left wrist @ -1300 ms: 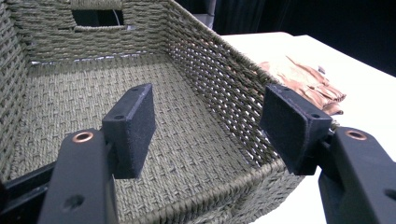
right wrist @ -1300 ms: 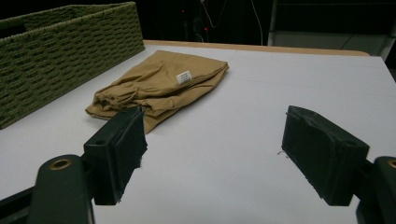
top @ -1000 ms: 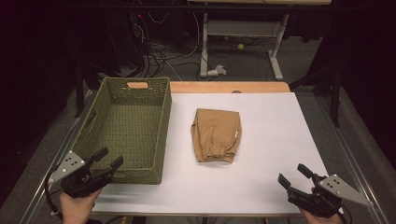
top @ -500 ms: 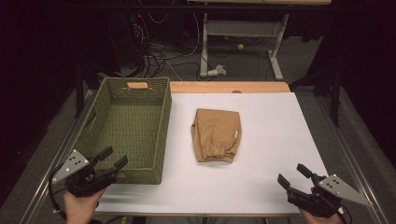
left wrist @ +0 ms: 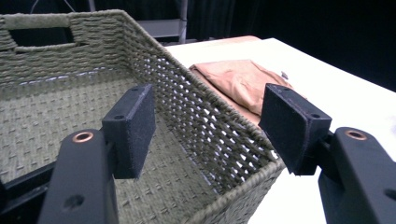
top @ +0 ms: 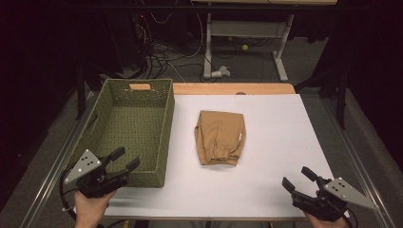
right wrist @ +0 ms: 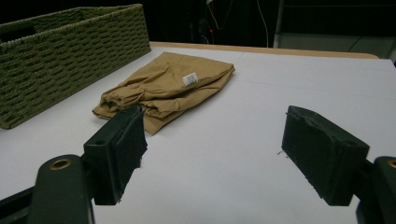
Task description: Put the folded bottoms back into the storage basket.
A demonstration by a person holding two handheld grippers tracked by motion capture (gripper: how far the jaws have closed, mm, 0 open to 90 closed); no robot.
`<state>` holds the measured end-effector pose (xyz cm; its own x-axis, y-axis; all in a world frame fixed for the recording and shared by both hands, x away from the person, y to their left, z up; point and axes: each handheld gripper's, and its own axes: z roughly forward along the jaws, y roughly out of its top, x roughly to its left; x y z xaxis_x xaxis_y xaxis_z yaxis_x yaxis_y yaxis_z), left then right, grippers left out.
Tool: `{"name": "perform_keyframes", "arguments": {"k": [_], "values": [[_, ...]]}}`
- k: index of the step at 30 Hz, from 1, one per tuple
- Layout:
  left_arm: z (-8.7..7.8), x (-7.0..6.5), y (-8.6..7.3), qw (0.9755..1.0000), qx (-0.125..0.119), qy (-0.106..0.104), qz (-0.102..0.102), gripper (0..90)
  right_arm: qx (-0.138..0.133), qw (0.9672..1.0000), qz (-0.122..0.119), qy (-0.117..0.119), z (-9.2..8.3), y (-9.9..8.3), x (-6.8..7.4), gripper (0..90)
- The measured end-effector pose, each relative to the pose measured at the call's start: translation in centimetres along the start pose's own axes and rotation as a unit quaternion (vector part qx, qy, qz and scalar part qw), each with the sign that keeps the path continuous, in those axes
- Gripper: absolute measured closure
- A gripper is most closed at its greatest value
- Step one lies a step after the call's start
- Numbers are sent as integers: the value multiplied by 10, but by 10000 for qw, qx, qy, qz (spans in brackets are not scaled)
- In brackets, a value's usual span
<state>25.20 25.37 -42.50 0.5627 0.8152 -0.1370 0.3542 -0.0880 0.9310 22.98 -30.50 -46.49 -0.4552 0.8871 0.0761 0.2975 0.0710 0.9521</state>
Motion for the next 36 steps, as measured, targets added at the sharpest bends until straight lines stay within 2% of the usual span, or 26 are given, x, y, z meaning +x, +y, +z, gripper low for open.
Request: {"name": "perform_keyframes", "arguments": {"k": [6, 36], "values": [[8, -9, 4, 9999, 26, -77, 148, 343, 3, 10000, 4, 10, 0, 0, 0, 226], [29, -27, 12, 9984, 35, -542, 129, 343, -9, 10000, -5, 31, 0, 0, 1, 226]]}}
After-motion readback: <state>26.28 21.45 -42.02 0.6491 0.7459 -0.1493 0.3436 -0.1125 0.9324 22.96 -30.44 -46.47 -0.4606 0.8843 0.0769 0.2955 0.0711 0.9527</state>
